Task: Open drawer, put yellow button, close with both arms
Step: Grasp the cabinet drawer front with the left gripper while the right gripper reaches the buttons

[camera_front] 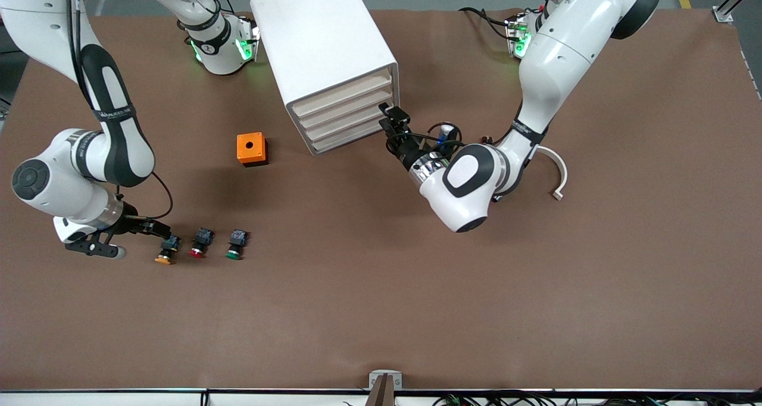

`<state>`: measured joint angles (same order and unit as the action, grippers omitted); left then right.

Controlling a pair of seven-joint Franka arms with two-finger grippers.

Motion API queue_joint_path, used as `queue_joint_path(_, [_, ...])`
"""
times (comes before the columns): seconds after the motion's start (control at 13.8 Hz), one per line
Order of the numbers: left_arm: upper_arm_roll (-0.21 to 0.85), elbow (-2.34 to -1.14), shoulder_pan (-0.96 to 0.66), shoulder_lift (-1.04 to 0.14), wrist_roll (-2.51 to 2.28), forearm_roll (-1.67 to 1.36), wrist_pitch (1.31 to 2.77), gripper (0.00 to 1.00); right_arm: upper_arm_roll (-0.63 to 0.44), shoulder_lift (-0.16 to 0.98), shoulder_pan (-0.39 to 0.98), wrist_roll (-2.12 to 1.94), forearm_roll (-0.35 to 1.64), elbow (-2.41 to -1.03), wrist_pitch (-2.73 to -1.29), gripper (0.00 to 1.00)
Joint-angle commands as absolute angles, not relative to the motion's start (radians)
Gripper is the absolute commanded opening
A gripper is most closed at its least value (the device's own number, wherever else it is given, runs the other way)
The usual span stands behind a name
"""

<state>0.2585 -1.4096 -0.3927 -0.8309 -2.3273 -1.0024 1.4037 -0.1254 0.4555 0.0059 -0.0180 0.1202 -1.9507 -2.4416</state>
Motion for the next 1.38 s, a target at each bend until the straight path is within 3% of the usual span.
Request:
queue_joint_path(0.0, [0.256,-1.385,-0.426,-0.848,-2.376,-1.023,1.385,0.55,-0.127,0.497,0.023,-0.011,0.149,-1.959,-2.503,1.0])
queue_joint_path(0.51, [0.256,-1.385,-0.506,-0.862,-2.381,-1.038,1.385,0.53,-0.129,0.548,0.026,-0.011,0.147,-1.953,-2.536,1.0])
queue_joint_path(0.58, [0.256,-1.385,-0.517,-0.865,-2.381,-1.042,1.387,0.5,-0.129,0.554,0.026,-0.012,0.147,-1.951,-2.536,1.0])
queue_joint_path(0.65, [0.256,-1.385,-0.529,-0.868,-2.379,-1.045,1.387,0.4,-0.129,0.564,0.023,-0.018,0.147,-1.951,-2.563,1.0])
queue_joint_path(0.8, [0.256,-1.385,-0.532,-0.87,-2.379,-1.045,1.385,0.3,-0.129,0.589,0.018,-0.021,0.147,-1.95,-2.586,1.0])
queue_joint_path(1.31, [0.256,-1.384,-0.549,-0.882,-2.424,-1.045,1.387,0.13,-0.129,0.607,0.018,-0.025,0.149,-1.928,-2.597,1.0])
